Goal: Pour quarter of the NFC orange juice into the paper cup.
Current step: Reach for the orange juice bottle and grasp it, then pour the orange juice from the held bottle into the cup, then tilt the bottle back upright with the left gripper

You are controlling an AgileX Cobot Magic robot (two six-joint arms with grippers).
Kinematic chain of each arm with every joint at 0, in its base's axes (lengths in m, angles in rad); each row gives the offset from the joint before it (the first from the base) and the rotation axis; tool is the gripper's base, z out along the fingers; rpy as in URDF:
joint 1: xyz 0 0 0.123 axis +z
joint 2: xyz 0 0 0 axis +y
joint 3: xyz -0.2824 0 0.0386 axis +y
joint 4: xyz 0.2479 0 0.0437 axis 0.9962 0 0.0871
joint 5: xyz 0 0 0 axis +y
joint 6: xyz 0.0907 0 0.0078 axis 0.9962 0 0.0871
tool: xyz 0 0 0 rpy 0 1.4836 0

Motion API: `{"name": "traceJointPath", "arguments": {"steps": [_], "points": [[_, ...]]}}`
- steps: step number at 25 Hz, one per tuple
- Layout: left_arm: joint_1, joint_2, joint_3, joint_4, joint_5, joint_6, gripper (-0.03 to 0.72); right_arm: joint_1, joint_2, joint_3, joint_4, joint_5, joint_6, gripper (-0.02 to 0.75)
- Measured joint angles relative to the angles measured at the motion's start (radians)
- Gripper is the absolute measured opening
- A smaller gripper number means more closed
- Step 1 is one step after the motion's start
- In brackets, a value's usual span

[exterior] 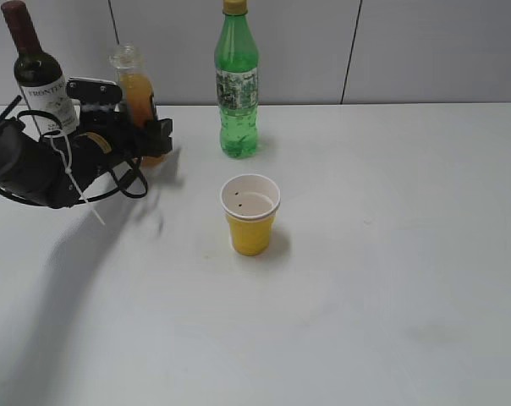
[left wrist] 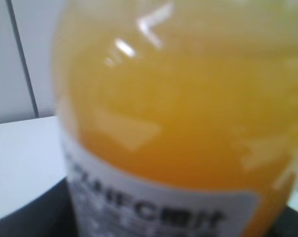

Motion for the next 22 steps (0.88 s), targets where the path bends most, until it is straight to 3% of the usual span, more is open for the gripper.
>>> {"name": "traceJointPath", "arguments": {"steps": [3,8,15,19,22], "points": [[0.003,0.000,0.000,0.004,-0.002,0.001,0.442,0.000,0.000,0.000,0.000,0.000,0.000,0.592],[0.011,-0.016,0.008,0.003,0.020,0.001,0.443,0.000,0.000,0.000,0.000,0.000,0.000,0.592],[0.011,-0.158,0.123,0.003,0.053,0.006,0.443,0.000,0.000,0.000,0.000,0.001,0.000,0.592],[-0.001,-0.275,0.239,-0.023,0.050,0.105,0.443,0.000,0.000,0.000,0.000,0.001,0.000,0.592],[-0.031,-0.364,0.336,-0.111,0.051,0.186,0.443,0.000,0.000,0.000,0.000,0.001,0.000,0.592]]}}
